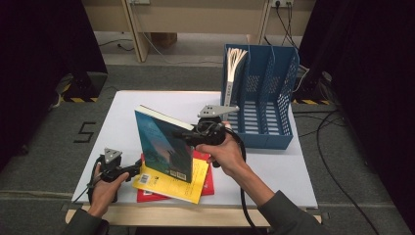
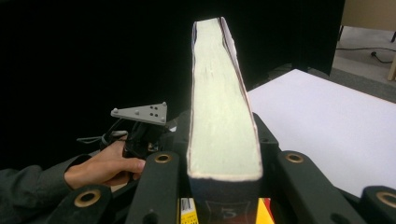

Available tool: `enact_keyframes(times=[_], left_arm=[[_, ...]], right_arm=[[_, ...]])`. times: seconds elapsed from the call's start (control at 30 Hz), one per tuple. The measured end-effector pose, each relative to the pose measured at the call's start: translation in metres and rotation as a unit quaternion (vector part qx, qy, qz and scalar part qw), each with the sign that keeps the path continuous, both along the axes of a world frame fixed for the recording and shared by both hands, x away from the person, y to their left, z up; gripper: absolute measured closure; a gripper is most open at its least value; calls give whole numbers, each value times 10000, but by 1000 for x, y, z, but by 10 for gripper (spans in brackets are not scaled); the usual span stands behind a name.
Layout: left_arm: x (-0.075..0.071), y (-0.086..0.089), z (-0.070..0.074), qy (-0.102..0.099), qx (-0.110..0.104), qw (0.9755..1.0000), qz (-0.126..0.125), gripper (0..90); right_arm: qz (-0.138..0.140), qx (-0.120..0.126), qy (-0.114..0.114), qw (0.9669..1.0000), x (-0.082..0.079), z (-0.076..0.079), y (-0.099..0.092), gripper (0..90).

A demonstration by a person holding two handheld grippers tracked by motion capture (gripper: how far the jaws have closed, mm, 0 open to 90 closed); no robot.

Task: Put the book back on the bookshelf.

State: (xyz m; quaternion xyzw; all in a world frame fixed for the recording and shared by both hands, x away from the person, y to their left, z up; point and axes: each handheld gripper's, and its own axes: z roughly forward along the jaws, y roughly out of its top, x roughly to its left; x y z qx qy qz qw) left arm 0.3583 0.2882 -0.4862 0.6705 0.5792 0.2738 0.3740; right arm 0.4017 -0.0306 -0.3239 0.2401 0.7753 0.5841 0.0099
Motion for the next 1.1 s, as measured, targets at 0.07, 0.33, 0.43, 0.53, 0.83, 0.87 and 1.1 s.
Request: enact_keyframes(times=[0.07, 0.33, 0.43, 0.53, 0.83, 0.87, 1.1], left_arm=[[1, 0, -1, 50, 15, 10000, -17, 153], [8, 10, -7, 239, 188, 9995, 56, 153], [11, 12, -12, 354, 414, 9985, 31, 153], [14, 11, -16, 475, 530, 9975, -44, 148], [14, 14, -16, 527, 442, 9976, -66, 144], [14, 14, -16, 526, 440, 9976, -64, 144], [14, 14, -16, 532, 407, 9977, -55, 144]], right_arm=[[18, 83, 55, 9999, 1, -2, 1, 714], [-57, 188, 20, 9998, 3, -4, 5, 727], [-214, 426, 249, 9986, 14, -7, -1, 729], [-319, 536, 365, 9974, 21, -8, -3, 727], [-654, 523, 453, 9955, 35, -2, -7, 728], [-672, 559, 488, 9950, 37, -2, -7, 728], [-713, 663, 575, 9936, 42, 3, -5, 726]])
